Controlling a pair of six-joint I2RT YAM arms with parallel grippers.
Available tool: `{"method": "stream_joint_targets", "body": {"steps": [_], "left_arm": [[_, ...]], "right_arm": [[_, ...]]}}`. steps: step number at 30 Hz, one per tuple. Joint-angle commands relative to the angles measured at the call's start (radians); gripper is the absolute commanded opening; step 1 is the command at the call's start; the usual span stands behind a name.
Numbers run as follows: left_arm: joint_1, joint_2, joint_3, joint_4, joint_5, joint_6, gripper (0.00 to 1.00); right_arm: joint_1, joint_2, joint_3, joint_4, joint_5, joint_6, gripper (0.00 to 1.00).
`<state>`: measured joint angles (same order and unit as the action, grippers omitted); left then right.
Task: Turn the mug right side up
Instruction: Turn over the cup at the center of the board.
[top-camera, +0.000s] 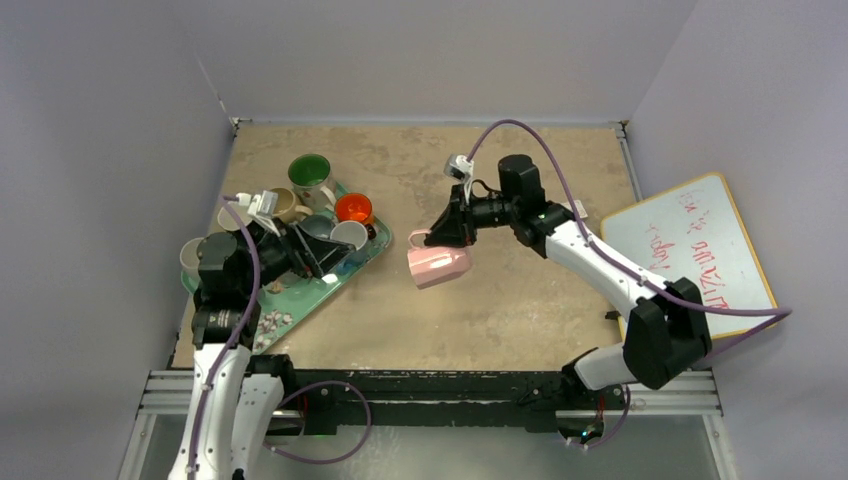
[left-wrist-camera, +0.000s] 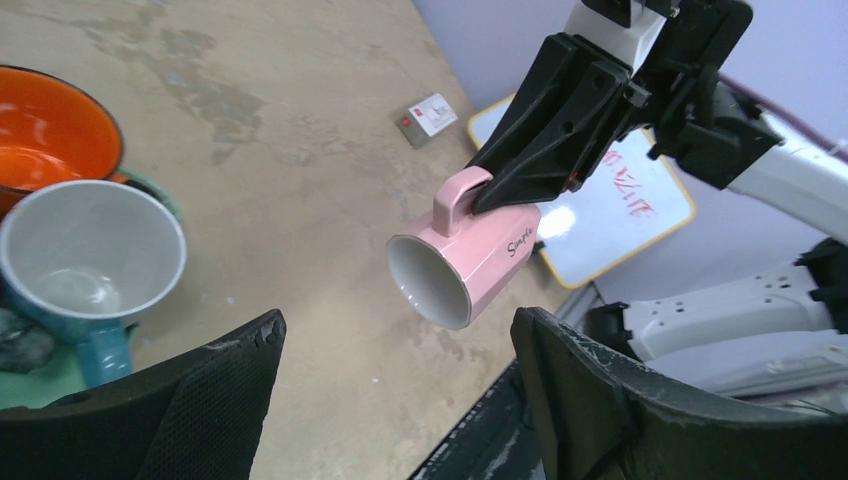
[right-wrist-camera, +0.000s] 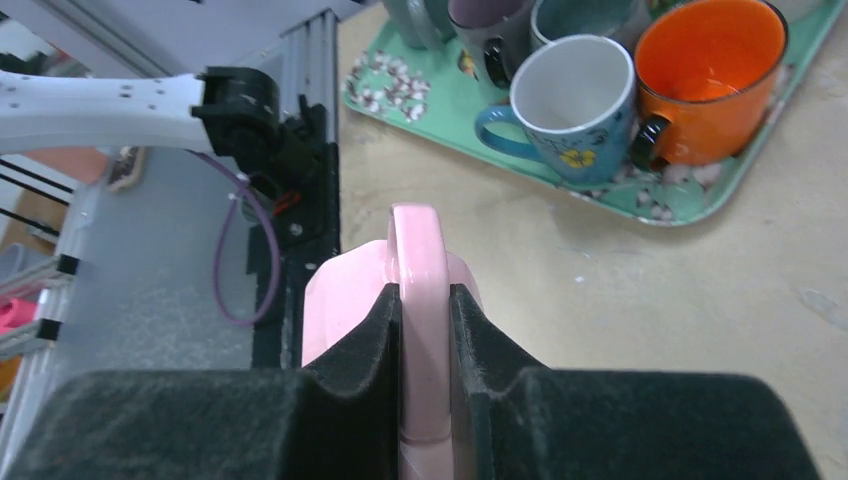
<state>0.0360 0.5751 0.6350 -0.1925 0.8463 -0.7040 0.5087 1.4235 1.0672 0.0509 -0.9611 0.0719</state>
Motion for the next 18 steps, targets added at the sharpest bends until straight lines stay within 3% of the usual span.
{"method": "stream_joint_targets", "body": {"steps": [1, 9, 14, 18], "left_arm": [[-0.004, 0.082, -0.015, 0.287, 0.149, -0.173, 0.83], [-0.014, 0.236, -0.039, 0.489, 0.243, -0.308, 0.84], [-0.098, 0.288, -0.041, 0.517, 0.180, -0.300, 0.81], [-0.180, 0.328, -0.029, 0.516, 0.123, -0.272, 0.77]], "right_arm": [[0.008, -0.076, -0.049, 0.350, -0.099, 0.243, 0.00], [0.010, -0.047, -0.162, 0.700, -0.110, 0.544, 0.00], [0.019, 0.029, -0.227, 1.039, -0.115, 0.788, 0.00], [0.025, 0.099, -0.240, 1.205, -0.121, 0.905, 0.00]]}}
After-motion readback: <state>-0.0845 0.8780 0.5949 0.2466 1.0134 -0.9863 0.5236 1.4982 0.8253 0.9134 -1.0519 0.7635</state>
